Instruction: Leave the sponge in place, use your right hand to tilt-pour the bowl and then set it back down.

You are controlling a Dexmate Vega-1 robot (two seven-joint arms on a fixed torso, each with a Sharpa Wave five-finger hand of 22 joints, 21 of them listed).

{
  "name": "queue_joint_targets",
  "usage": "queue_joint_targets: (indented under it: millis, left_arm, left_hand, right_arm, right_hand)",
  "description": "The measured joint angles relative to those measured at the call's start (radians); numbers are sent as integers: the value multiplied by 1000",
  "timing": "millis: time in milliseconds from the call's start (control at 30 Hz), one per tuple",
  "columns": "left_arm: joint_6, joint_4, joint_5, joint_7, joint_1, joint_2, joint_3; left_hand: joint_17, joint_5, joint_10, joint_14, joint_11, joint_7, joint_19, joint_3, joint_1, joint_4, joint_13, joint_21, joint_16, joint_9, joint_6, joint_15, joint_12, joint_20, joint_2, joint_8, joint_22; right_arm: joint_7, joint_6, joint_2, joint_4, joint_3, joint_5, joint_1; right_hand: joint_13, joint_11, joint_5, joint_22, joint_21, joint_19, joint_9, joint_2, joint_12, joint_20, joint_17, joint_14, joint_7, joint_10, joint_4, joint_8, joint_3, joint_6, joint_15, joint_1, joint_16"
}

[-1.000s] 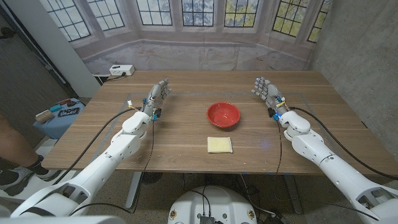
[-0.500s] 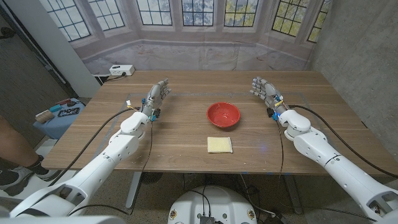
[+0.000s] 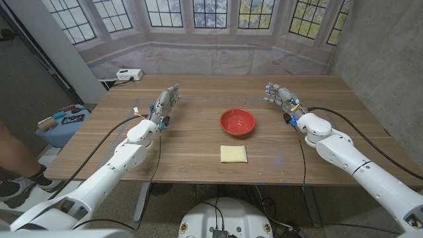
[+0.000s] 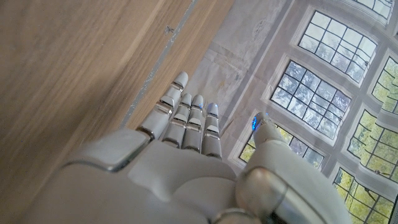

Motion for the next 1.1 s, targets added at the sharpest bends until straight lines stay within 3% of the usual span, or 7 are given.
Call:
queue_joint_targets:
  millis: [467,600,633,900,1067,1100]
  left_arm:
    - [0,8,4,-4,-5,0,3]
    - [0,8,5,-4,-5,0,3]
    - [0,7,5,-4,-5,0,3]
    - [-5,-3,4,-12,-5,7,0]
    - [-9,-7,-1,-20,-4,10,-2]
    - [-10,-9,-2,-23,-3,12,-3]
  left_hand:
    - [0,0,4,4,4,5,0,0,5,-8,0,-6,0,0,5,4,0,0,5,0,0]
    - [0,0,4,4,4,5,0,0,6,-8,0,-6,0,0,5,4,0,0,6,0,0]
    - [0,0,4,4,4,5,0,0,6,-8,0,-6,0,0,5,4,0,0,6,0,0]
    - [3,0,7,7,7,5,5,0,6,-8,0,-6,0,0,5,7,0,5,6,0,0]
    - [3,0,7,7,7,5,5,-3,5,-11,0,-6,0,0,5,7,0,5,6,0,0]
    - [3,0,7,7,7,5,5,-4,5,-12,0,-6,0,0,5,7,0,5,6,0,0]
  right_arm:
    - [-27,-136,-57,-91,-15,-43,20]
    - [-27,-136,-72,-119,-17,-43,24]
    - [-33,-182,-77,-126,-17,-53,25]
    - [-42,-273,-107,-182,-21,-61,33]
    - [-43,-279,-124,-216,-27,-61,42]
    - [-44,-334,-129,-226,-29,-64,46]
  right_hand:
    - [0,3,0,5,17,88,0,-26,0,-6,-5,83,17,65,-29,0,10,50,-7,107,17]
    - [0,1,0,5,21,106,0,-36,0,-10,-5,104,14,78,-30,0,11,60,-3,132,19]
    - [0,0,0,5,21,109,0,-34,5,-7,-5,113,18,84,-30,0,11,64,-2,139,24]
    - [4,0,0,5,25,146,0,-53,8,-6,-5,154,28,117,-30,0,11,85,-7,198,29]
    - [4,2,0,5,25,158,0,-81,8,-4,-5,170,35,129,-34,0,15,93,-6,247,36]
    - [4,3,0,5,25,158,0,-85,8,-4,-5,170,39,131,-34,0,15,96,-6,251,36]
